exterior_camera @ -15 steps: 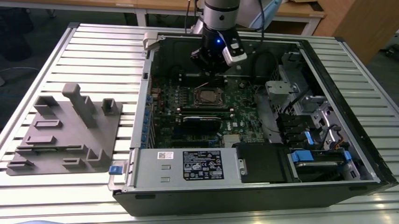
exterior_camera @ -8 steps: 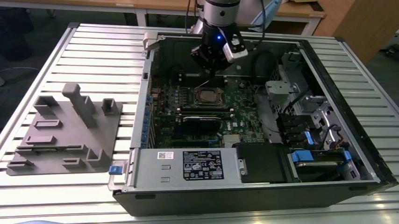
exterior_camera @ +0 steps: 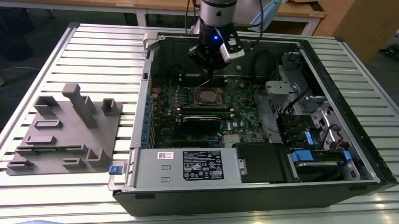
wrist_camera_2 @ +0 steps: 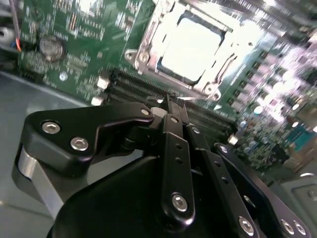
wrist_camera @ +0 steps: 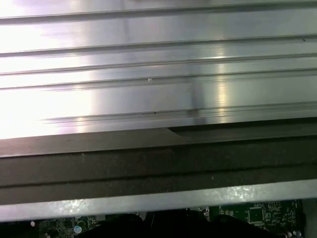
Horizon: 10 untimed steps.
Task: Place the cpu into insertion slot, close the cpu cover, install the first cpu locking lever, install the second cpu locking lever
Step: 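Install the first cpu locking lever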
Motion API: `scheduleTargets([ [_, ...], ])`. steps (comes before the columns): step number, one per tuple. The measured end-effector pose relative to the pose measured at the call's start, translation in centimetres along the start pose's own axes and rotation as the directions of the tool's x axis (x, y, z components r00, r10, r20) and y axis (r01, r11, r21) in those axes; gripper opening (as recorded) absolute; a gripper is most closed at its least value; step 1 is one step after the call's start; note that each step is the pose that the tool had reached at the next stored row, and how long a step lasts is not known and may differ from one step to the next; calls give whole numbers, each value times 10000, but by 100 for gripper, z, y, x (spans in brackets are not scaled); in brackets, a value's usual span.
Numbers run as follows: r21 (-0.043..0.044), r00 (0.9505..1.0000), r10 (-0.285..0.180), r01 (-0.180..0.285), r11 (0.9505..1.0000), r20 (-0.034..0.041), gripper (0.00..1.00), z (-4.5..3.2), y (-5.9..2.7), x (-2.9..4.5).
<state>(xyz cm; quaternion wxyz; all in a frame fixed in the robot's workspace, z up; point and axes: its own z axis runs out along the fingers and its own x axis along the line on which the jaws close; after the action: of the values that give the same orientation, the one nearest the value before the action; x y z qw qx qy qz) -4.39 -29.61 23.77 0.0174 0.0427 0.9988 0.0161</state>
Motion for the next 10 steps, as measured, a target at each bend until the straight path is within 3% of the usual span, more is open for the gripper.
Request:
scheduleTargets([
  [1,-174,10000,7,-7,9998,-17,11,1,0,2],
  [2,-284,10000,10,-11,9996,-26,11,2,0,3],
  [10,-411,10000,14,-14,9992,-3,11,30,-17,46],
])
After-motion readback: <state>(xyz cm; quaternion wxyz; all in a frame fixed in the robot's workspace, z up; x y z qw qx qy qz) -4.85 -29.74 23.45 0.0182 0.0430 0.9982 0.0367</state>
